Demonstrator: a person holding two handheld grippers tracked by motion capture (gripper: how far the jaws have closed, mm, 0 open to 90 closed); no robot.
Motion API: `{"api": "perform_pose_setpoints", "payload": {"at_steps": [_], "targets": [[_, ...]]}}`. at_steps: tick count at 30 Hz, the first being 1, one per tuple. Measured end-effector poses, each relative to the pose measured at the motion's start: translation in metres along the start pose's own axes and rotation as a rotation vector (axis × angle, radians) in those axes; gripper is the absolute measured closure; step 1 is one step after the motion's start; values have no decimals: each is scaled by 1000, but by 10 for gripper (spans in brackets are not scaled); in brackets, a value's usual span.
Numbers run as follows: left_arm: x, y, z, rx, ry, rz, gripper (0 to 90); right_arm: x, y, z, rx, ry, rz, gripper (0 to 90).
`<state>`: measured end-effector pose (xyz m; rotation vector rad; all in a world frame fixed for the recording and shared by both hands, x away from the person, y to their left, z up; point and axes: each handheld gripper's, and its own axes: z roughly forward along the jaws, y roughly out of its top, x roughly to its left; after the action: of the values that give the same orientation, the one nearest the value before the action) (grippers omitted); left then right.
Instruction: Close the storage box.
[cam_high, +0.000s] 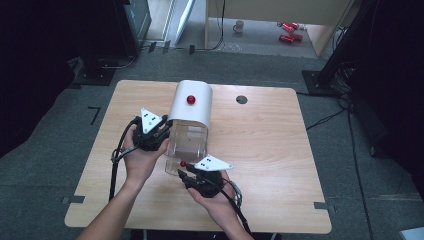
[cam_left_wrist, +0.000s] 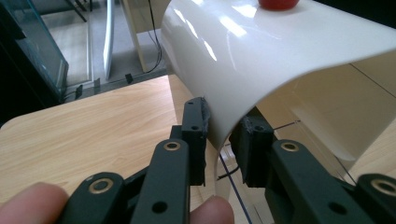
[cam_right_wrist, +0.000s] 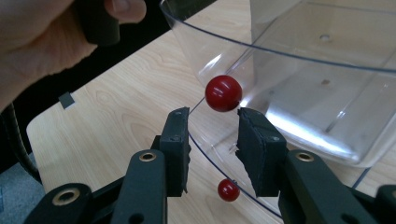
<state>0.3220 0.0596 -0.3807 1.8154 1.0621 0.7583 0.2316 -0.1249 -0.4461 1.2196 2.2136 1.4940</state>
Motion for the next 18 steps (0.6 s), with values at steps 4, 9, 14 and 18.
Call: {"api": "perform_pose_setpoints", "payload": {"at_steps": [4, 9, 14, 18], "targets": [[-2, 0, 0, 5, 17, -1, 800, -1, 8, -3, -22, 1, -8, 652], [-4, 1, 0, 7, 25, -5, 807, -3, 19, -2, -31, -13, -20, 650], [-4, 3, 0, 18, 33, -11, 815, -11, 26, 4, -31, -28, -19, 651], [-4, 3, 0, 19, 32, -14, 818, -19, 33, 10, -29, -43, -17, 650]]}}
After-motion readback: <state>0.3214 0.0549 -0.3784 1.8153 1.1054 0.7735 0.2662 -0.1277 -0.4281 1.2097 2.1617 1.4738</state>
